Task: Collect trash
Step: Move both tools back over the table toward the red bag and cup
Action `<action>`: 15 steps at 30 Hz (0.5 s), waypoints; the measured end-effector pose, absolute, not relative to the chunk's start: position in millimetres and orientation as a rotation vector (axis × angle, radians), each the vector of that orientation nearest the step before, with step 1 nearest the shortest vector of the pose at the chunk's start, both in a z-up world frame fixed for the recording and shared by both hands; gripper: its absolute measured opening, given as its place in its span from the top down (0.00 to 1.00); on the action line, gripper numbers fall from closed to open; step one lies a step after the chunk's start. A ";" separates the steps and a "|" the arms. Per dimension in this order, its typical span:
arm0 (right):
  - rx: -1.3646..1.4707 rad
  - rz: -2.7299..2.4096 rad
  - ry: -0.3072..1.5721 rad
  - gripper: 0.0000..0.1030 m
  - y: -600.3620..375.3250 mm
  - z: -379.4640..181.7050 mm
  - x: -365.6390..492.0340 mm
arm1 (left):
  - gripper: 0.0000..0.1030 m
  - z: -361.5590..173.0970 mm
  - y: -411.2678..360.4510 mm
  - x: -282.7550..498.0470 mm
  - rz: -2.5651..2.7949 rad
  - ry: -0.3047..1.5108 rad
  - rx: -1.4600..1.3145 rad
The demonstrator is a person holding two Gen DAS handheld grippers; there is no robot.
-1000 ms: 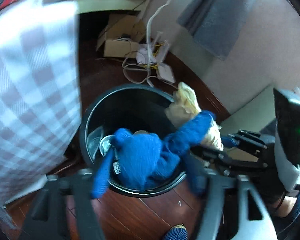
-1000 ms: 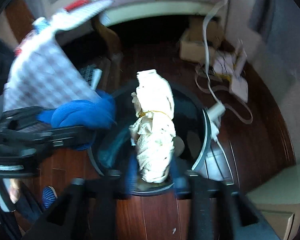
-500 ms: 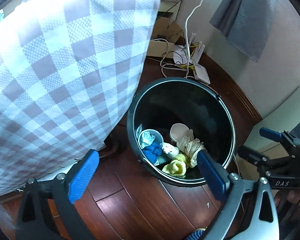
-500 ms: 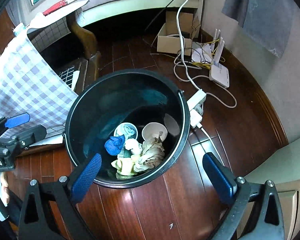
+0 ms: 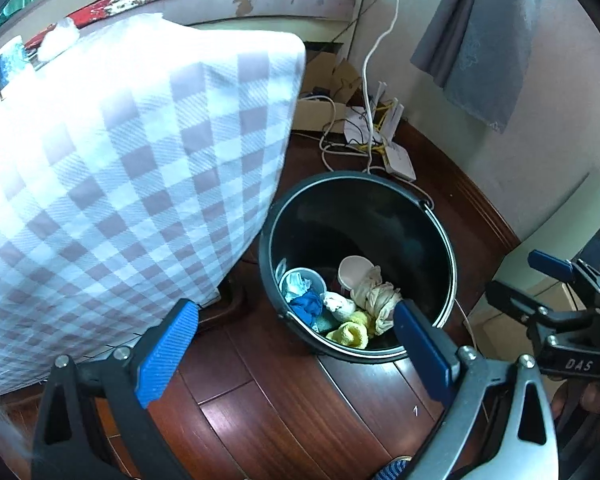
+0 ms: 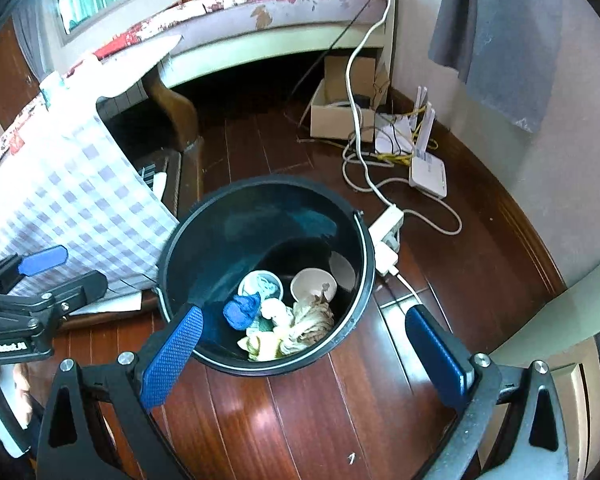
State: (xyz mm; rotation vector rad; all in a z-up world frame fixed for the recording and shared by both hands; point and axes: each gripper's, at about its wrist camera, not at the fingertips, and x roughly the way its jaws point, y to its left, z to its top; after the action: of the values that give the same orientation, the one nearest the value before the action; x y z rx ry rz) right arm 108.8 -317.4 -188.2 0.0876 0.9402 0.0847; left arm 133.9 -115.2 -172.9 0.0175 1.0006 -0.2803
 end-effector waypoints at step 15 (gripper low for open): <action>0.086 0.120 0.821 0.01 -280.2 -152.8 93.3 | 0.04 -139.6 -81.0 109.7 -0.228 0.917 -0.015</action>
State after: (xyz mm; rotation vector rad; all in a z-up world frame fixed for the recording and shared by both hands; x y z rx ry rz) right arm 93.3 -280.2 -152.8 0.0857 0.8215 0.1204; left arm 109.7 -81.0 -139.6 -0.0146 0.9173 -0.2275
